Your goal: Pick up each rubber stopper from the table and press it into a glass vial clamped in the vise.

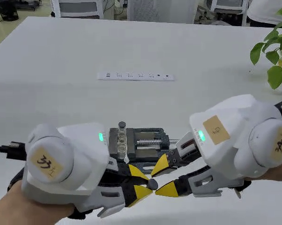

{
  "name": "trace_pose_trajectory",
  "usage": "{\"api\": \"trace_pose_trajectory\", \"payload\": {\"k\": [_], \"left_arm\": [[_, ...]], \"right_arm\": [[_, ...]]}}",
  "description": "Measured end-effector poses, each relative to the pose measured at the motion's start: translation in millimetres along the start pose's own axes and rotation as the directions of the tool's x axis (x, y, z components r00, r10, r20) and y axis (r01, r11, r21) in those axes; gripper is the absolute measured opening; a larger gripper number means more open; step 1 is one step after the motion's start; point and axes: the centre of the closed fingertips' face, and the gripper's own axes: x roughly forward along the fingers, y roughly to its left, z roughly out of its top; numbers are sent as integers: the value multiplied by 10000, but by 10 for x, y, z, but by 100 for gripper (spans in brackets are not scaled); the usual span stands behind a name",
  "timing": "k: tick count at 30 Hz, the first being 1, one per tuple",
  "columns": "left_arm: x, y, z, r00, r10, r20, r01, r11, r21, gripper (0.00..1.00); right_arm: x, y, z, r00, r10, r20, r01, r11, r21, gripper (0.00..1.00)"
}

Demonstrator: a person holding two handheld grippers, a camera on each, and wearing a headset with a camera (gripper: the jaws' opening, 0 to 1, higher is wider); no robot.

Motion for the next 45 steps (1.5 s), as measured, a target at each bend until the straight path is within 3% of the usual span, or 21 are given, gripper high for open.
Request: {"api": "trace_pose_trajectory", "payload": {"k": [12, 23, 32, 37, 45], "left_arm": [[7, -27, -27, 9993, -347, -165, 353, 9988, 332, 4], [6, -28, -30, 9988, -472, -151, 476, 9986, 250, 4], [17, -49, -56, 9987, -494, 82, 496, 9983, -313, 4], [31, -67, -76, 9987, -506, 24, 505, 9987, 45, 4], [46, -68, -90, 9989, -468, -19, 468, 9989, -72, 4]], "right_arm": [[17, 47, 9, 9996, 279, -37, -280, 9994, -216, 8], [24, 58, 6, 9993, 330, -187, -341, 9973, -645, 7], [30, 85, -6, 9987, 479, -196, -489, 9975, -510, 7], [37, 98, -16, 9976, 647, -227, -654, 9974, -298, 6], [53, 99, -31, 9967, 749, -329, -754, 9970, -155, 6]]}}
